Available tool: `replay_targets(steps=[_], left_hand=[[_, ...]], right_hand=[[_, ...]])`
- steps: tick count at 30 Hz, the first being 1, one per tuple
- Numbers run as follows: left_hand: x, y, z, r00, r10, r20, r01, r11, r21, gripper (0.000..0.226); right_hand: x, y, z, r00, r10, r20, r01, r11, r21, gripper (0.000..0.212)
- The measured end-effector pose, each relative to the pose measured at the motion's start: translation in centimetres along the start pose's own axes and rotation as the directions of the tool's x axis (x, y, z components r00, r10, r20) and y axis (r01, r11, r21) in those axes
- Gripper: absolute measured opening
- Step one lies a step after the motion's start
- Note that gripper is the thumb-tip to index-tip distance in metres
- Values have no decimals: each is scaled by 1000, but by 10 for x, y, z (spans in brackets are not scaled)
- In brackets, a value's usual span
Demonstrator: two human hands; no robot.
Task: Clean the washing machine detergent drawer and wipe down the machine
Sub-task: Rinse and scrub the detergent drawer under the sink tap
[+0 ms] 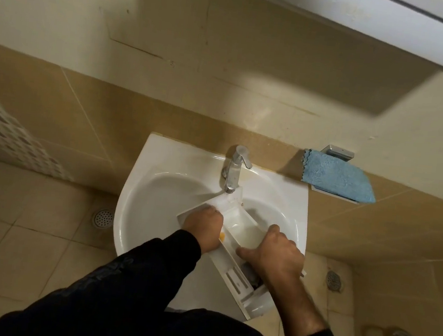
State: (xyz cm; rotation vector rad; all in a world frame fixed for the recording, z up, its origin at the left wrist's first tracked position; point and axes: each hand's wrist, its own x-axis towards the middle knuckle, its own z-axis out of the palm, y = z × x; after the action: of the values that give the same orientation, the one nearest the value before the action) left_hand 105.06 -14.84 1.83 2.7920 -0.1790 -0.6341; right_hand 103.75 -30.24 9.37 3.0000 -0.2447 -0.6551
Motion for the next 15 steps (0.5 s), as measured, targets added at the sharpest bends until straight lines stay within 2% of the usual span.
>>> replay_targets(steps=[3,6,8,11,15], left_hand=[[-1,0,-11,1000,12,-16,-11,1000,2,24],[-2,-5,-26,992,105,-70,-113,986,-120,39],[-1,-10,-34,989,116,-92,-129,979,-158,47],[3,-11,-34,971,228,-70,-235,965,-119,43],[8,-17,-24,935,353,-39,-355,934,-49,42]], right_hand=[[0,2,-1,1000,-4,-4,5,1000,10,80],[0,5,-5,1000,-4,4,3,999,49,79],[1,5,-10,1000,-3,23,1,997,76,79],[1,2,-19,998,-14,54,10,997,71,78],[2,-5,-30,998,-39,44,40,999,-24,76]])
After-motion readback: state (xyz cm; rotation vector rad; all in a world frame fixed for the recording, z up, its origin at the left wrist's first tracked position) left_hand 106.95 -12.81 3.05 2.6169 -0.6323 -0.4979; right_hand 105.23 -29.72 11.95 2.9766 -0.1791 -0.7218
